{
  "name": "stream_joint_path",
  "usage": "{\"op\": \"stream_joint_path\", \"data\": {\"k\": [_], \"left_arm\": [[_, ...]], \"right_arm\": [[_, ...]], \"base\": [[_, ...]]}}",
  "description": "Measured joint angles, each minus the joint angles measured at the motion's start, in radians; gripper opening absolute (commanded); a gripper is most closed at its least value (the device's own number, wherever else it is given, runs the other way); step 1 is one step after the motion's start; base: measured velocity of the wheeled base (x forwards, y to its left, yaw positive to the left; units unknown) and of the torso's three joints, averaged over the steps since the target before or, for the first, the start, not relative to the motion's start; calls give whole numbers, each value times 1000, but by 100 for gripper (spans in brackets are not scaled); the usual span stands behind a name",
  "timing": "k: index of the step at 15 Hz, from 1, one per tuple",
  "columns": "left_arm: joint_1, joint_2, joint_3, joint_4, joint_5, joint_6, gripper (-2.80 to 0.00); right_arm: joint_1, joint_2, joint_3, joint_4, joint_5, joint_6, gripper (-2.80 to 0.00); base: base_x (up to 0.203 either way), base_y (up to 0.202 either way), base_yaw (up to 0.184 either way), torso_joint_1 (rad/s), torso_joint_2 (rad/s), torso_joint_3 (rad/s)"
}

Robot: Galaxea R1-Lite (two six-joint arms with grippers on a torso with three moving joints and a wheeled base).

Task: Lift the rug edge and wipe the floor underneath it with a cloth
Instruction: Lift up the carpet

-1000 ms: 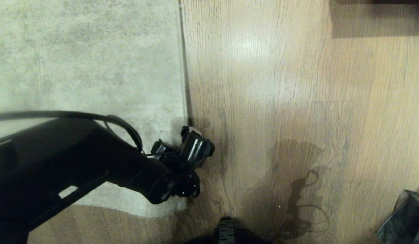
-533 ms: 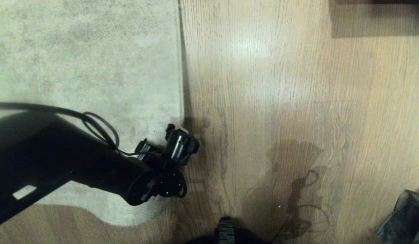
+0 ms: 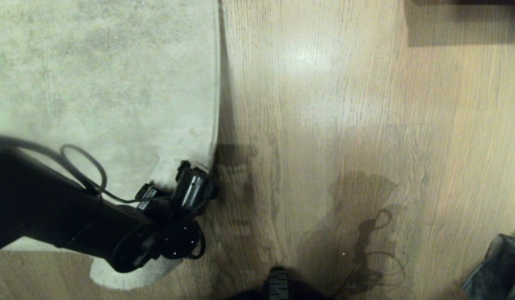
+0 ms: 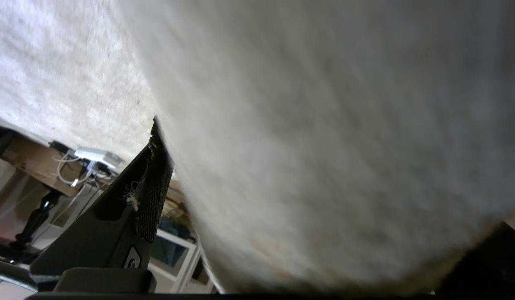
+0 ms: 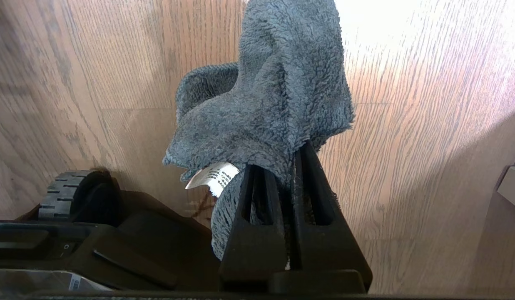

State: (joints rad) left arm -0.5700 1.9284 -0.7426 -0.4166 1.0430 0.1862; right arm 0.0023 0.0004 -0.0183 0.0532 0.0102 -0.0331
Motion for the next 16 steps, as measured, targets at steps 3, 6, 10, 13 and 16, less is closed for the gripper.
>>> {"op": "stream_joint_path", "data": {"k": [3, 6, 10, 13, 16], "left_arm": [[6, -35, 74, -10, 0, -1, 0], [3, -70, 146, -10, 2, -5, 0], [-39, -107, 223, -7, 4, -4, 0], [-77, -135, 245, -2, 15, 6, 0], [-103, -169, 240, -5, 14, 11, 0]], "right_arm": [[0, 0, 0, 0, 0, 0, -280], [0, 0, 0, 0, 0, 0, -280], [0, 0, 0, 0, 0, 0, -280], [0, 0, 0, 0, 0, 0, -280], [0, 0, 0, 0, 0, 0, -280]], "base": [[0, 0, 0, 0, 0, 0], [0, 0, 0, 0, 0, 0], [0, 0, 0, 0, 0, 0], [0, 0, 0, 0, 0, 0], [0, 0, 0, 0, 0, 0]]}}
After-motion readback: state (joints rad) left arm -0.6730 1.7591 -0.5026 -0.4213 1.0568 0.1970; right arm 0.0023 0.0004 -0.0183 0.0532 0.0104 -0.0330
